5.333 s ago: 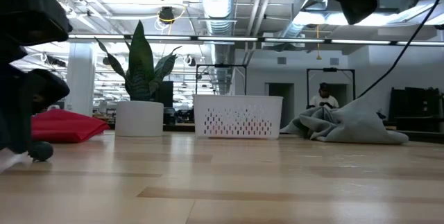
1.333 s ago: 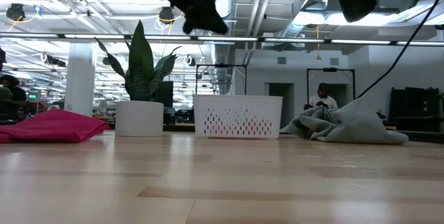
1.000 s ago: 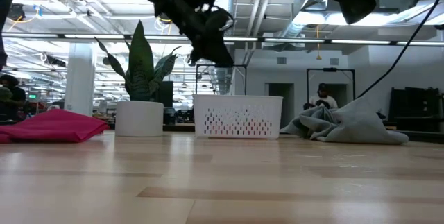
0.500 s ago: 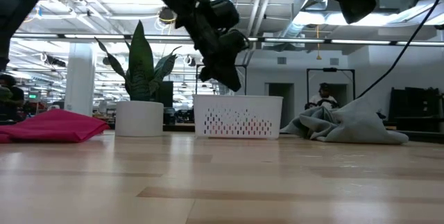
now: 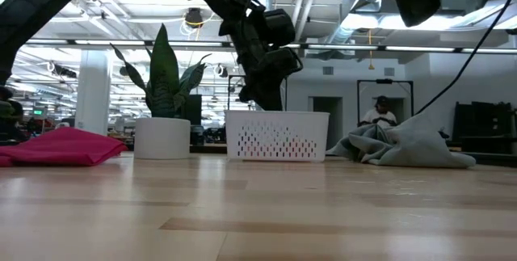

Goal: Pick and placing Produce into tupperware
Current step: Put the blueberry into the white bin, then return to Home Position

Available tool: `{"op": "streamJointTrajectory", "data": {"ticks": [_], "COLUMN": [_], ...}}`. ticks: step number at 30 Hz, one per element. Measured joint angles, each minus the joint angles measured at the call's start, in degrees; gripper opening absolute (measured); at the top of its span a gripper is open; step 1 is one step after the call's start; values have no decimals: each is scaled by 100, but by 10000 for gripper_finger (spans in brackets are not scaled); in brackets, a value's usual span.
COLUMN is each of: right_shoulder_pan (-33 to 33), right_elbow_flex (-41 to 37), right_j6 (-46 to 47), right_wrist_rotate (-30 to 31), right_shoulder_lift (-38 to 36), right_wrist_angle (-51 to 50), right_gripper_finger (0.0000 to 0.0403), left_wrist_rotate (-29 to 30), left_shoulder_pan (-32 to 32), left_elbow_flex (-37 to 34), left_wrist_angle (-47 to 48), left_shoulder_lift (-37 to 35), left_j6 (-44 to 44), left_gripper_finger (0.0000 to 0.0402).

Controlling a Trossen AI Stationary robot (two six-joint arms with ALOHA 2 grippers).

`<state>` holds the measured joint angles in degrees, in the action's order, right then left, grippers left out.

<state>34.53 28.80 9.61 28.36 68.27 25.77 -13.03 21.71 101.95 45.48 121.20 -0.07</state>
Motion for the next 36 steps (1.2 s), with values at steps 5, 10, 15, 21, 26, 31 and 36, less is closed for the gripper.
{"op": "streamJointTrajectory", "data": {"ticks": [5,10,15,21,26,31,36], "right_shoulder_pan": [36,33,37,35,-8,-321,-453], "right_elbow_flex": [0,0,0,0,0,0,2], "right_j6": [2,4,4,-65,-65,366,53], "right_wrist_rotate": [2,2,2,2,24,39,22], "right_shoulder_lift": [2,2,2,2,2,-89,-494], "right_wrist_angle": [1,1,1,2,32,29,-11], "right_gripper_finger": [255,255,255,255,255,255,255], "left_wrist_rotate": [37,34,198,353,228,-950,-2358], "left_shoulder_pan": [20,7,7,-3,-44,-134,-164], "left_elbow_flex": [0,0,0,221,737,1148,1119], "left_wrist_angle": [89,-5,-33,212,469,482,-9], "left_shoulder_lift": [-2,-2,-4,-6,-70,-418,-1296], "left_j6": [3,-74,-64,537,736,829,1073], "left_gripper_finger": [58,118,203,278,292,293,293]}}
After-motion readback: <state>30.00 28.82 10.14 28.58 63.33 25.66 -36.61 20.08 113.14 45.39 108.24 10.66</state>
